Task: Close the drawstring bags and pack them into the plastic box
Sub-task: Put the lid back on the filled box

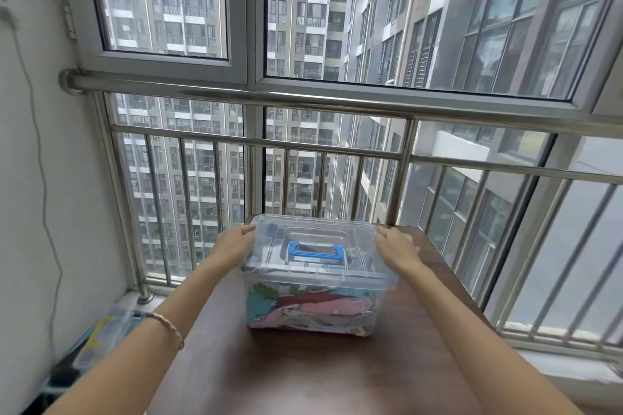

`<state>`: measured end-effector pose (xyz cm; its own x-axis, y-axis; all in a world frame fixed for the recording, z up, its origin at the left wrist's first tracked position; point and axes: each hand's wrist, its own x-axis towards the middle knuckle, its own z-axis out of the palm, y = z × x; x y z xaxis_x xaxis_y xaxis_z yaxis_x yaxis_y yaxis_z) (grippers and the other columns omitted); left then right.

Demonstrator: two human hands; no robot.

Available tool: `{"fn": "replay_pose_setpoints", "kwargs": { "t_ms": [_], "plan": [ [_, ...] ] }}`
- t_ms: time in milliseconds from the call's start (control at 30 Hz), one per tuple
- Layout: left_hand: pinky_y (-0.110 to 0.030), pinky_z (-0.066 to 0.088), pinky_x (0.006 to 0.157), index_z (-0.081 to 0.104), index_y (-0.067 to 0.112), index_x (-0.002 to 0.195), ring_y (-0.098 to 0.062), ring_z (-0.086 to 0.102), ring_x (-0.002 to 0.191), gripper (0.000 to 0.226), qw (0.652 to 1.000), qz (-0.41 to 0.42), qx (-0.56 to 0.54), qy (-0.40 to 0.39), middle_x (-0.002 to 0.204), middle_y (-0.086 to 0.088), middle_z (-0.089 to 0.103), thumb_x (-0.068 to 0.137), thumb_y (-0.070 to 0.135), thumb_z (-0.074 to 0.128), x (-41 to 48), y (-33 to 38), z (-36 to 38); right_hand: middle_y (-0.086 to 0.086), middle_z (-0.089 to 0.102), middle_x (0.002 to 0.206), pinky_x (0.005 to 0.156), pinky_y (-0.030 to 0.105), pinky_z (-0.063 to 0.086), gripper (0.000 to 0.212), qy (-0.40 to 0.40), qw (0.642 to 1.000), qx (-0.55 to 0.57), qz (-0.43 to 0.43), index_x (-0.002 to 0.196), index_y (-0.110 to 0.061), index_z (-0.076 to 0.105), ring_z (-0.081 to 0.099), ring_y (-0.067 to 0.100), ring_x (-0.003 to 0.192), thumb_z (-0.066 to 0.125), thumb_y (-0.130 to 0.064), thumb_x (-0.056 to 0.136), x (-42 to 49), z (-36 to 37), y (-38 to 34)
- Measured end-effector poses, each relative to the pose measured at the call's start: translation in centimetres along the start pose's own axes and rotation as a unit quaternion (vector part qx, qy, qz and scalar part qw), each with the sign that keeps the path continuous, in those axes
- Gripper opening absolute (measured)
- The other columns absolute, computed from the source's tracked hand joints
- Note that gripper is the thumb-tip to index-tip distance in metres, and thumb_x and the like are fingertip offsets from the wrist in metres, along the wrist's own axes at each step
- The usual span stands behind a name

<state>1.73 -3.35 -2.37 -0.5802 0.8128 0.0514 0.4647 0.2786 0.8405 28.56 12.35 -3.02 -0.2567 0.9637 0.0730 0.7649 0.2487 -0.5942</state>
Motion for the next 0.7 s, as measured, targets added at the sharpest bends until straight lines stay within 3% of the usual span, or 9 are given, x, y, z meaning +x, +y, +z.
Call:
{"fn": "replay_pose_setpoints", "kwargs": {
  "t_ms": [67, 100, 167, 233, 333, 367, 433, 567, 700],
  "plan": [
    [-0.032, 0.049, 0.091, 0.047, 0.024, 0.139, -0.02, 0.056, 0.104, 0.05, 0.999, -0.01, 0.029, -0.008, 0.14, -0.004, 0.051, 0.092, 0.007, 0.048, 0.4, -0.1, -0.8, 0.017, 0.02, 0.159, 0.114, 0.06, 0.02, 0.059, -0.039, 0.999, -0.002, 0.038, 0.152, -0.034, 0.022, 0.014, 0.039, 0.146, 0.028, -0.039, 0.093, -0.2, -0.4, 0.3],
    [-0.036, 0.048, 0.091, 0.042, 0.022, 0.143, -0.022, 0.056, 0.105, 0.055, 0.999, -0.024, 0.012, -0.027, 0.143, -0.007, 0.047, 0.091, 0.005, 0.052, 0.5, 0.0, -1.2, 0.017, 0.024, 0.158, 0.108, 0.059, 0.032, 0.065, -0.059, 0.997, 0.016, 0.055, 0.154, -0.033, 0.014, 0.021, 0.039, 0.144, 0.03, -0.043, 0.092, -0.2, -0.7, 0.4],
    [-0.041, 0.05, 0.093, 0.034, 0.018, 0.148, -0.026, 0.056, 0.11, 0.067, 0.998, -0.046, -0.028, -0.042, 0.147, -0.012, 0.04, 0.088, 0.003, 0.061, 0.8, -0.1, -1.9, 0.014, 0.041, 0.147, 0.081, 0.05, 0.055, 0.074, -0.076, 0.992, 0.048, 0.084, 0.154, -0.023, 0.009, 0.049, 0.037, 0.122, 0.041, -0.045, 0.092, -0.5, -1.7, 0.3],
    [-0.049, 0.048, 0.098, 0.035, 0.018, 0.147, -0.031, 0.055, 0.116, 0.077, 0.998, -0.046, -0.035, -0.007, 0.146, -0.013, 0.042, 0.081, 0.003, 0.072, 1.2, -0.3, -2.3, 0.008, 0.058, 0.121, 0.068, 0.044, 0.06, 0.071, -0.065, 0.994, 0.031, 0.076, 0.147, -0.01, 0.025, 0.061, 0.026, 0.094, 0.053, -0.041, 0.09, -0.5, -2.6, 0.2],
    [-0.039, 0.057, 0.077, 0.043, 0.021, 0.142, -0.016, 0.064, 0.08, 0.081, 0.998, -0.019, 0.02, 0.048, 0.124, -0.008, 0.064, 0.071, 0.009, 0.082, 1.1, 0.2, -2.1, 0.002, 0.057, 0.085, 0.061, 0.037, 0.056, 0.034, -0.002, 0.999, -0.014, 0.031, 0.103, -0.007, 0.048, 0.058, 0.017, 0.072, 0.062, -0.031, 0.084, -0.4, -2.8, 0.2],
    [-0.032, 0.056, 0.067, 0.044, 0.023, 0.141, -0.013, 0.064, 0.072, 0.08, 0.998, -0.005, 0.04, 0.054, 0.116, -0.005, 0.068, 0.072, 0.009, 0.081, 0.9, 0.4, -1.9, 0.0, 0.053, 0.077, 0.056, 0.032, 0.048, 0.021, 0.016, 0.998, -0.05, 0.016, 0.088, -0.01, 0.047, 0.053, 0.016, 0.066, 0.061, -0.026, 0.084, -0.5, -2.8, 0.0],
    [-0.023, 0.048, 0.053, 0.045, 0.026, 0.14, -0.011, 0.065, 0.069, 0.076, 0.995, 0.021, 0.075, 0.064, 0.104, 0.002, 0.071, 0.074, 0.008, 0.077, 0.3, 1.1, -1.3, 0.0, 0.048, 0.071, 0.051, 0.028, 0.033, 0.017, 0.036, 0.991, -0.127, -0.008, 0.073, -0.015, 0.041, 0.046, 0.018, 0.062, 0.055, -0.015, 0.083, -1.0, -2.9, -0.7],
    [-0.021, 0.047, 0.061, 0.051, 0.031, 0.136, -0.008, 0.064, 0.082, 0.066, 0.989, 0.055, 0.118, 0.075, 0.106, 0.008, 0.072, 0.076, 0.016, 0.073, -0.3, 1.5, -0.4, 0.001, 0.055, 0.083, 0.063, 0.03, 0.038, 0.015, 0.08, 0.966, -0.242, -0.039, 0.078, -0.014, 0.047, 0.054, 0.025, 0.079, 0.048, -0.001, 0.085, -1.8, -2.9, -1.9],
    [-0.017, 0.043, 0.061, 0.057, 0.031, 0.13, -0.005, 0.06, 0.087, 0.056, 0.99, 0.057, 0.111, 0.073, 0.11, 0.008, 0.071, 0.077, 0.022, 0.072, -0.7, 1.5, 0.0, 0.004, 0.056, 0.09, 0.069, 0.033, 0.041, 0.016, 0.083, 0.957, -0.275, -0.028, 0.088, -0.015, 0.049, 0.054, 0.025, 0.084, 0.045, 0.001, 0.087, -1.9, -3.1, -1.7]
  ]
}}
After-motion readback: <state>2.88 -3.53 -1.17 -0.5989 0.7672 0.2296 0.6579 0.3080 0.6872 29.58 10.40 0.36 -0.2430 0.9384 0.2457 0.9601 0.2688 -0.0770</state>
